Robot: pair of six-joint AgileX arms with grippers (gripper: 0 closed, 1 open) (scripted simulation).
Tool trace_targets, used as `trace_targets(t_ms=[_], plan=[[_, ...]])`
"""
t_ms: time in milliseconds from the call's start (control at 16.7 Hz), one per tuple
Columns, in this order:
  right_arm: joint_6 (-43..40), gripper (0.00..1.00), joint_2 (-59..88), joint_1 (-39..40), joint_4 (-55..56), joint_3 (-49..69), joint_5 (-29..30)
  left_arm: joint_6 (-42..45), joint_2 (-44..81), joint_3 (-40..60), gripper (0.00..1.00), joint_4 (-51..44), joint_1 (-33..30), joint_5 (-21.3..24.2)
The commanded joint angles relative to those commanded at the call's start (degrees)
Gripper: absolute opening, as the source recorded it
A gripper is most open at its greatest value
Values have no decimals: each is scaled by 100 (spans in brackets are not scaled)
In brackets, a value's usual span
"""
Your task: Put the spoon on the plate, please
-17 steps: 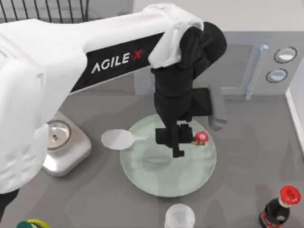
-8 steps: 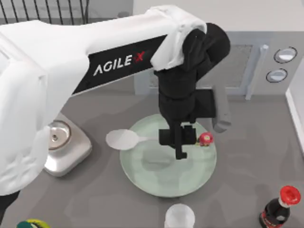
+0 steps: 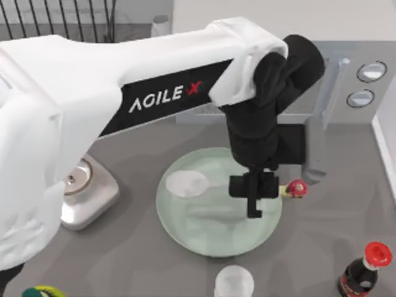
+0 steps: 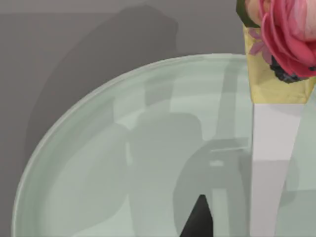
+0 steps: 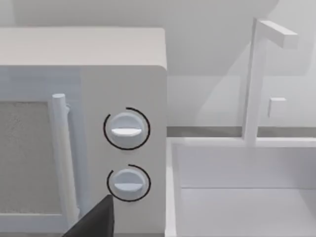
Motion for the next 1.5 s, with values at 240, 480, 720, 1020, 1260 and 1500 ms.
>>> trace_targets(t_ms=[240, 480, 720, 1020, 1260, 1500], plan=[[0, 100, 0, 0, 0, 0, 0, 35, -59, -76, 0, 226, -46, 31], [0, 100, 0, 0, 0, 0, 0, -57, -64, -134, 0, 307, 62, -64], [0, 100, 0, 0, 0, 0, 0, -206, 15, -200, 0, 268, 248, -221], [0, 100, 0, 0, 0, 0, 0, -342, 280, -349, 0, 200, 421, -352], [0, 100, 0, 0, 0, 0, 0, -361, 420, -474, 0, 201, 445, -348], [0, 100, 0, 0, 0, 0, 0, -361, 420, -474, 8, 201, 445, -348]])
